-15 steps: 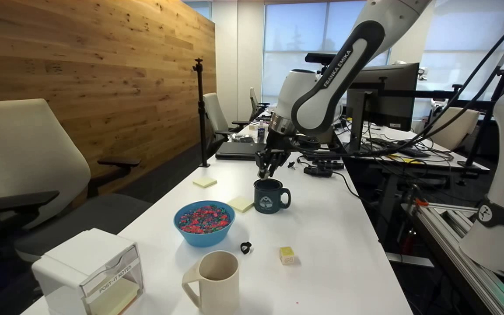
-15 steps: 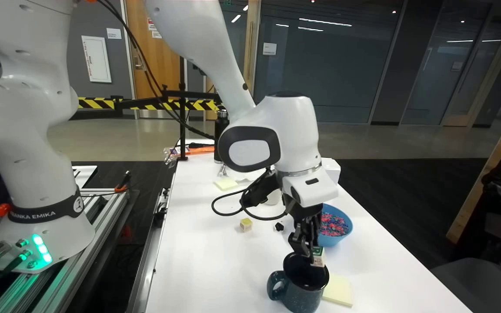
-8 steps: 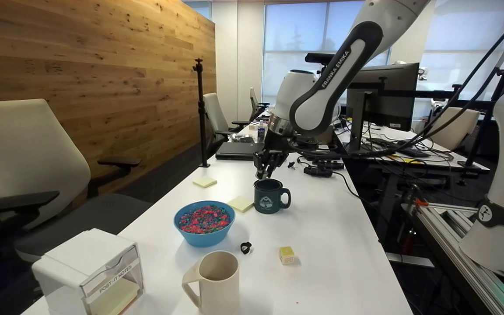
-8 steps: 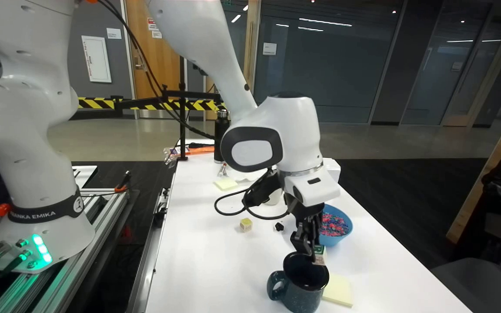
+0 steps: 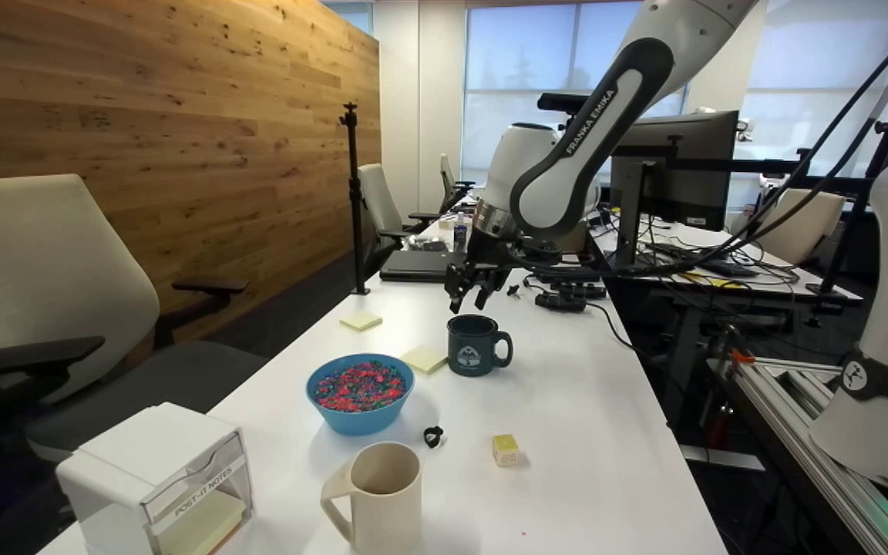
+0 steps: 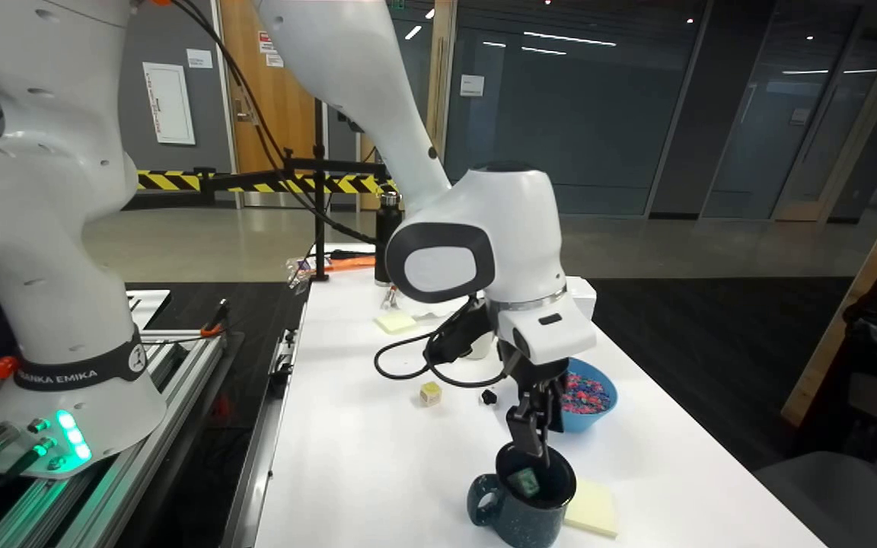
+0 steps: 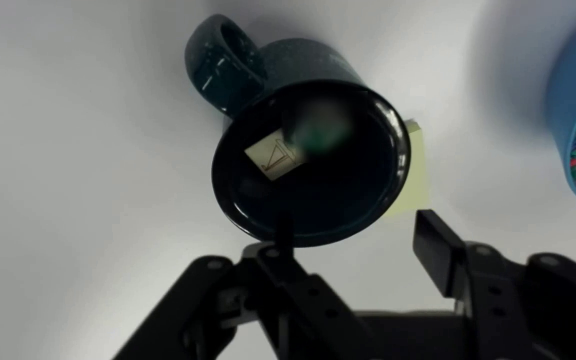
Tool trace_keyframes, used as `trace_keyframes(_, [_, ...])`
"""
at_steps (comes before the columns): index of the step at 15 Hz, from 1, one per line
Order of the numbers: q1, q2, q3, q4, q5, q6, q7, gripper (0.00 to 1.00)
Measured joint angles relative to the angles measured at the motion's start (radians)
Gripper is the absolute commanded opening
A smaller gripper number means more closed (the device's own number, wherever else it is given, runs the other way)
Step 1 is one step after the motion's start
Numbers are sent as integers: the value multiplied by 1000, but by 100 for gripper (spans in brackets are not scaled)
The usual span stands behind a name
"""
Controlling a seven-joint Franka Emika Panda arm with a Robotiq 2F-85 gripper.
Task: Put the top cube inside the black cup
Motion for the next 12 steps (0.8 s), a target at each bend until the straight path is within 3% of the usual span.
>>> trace_keyframes(1, [-1, 0, 0, 0, 0, 0, -1, 100])
trace_keyframes(12, [12, -4, 0, -19, 2, -33, -2, 100])
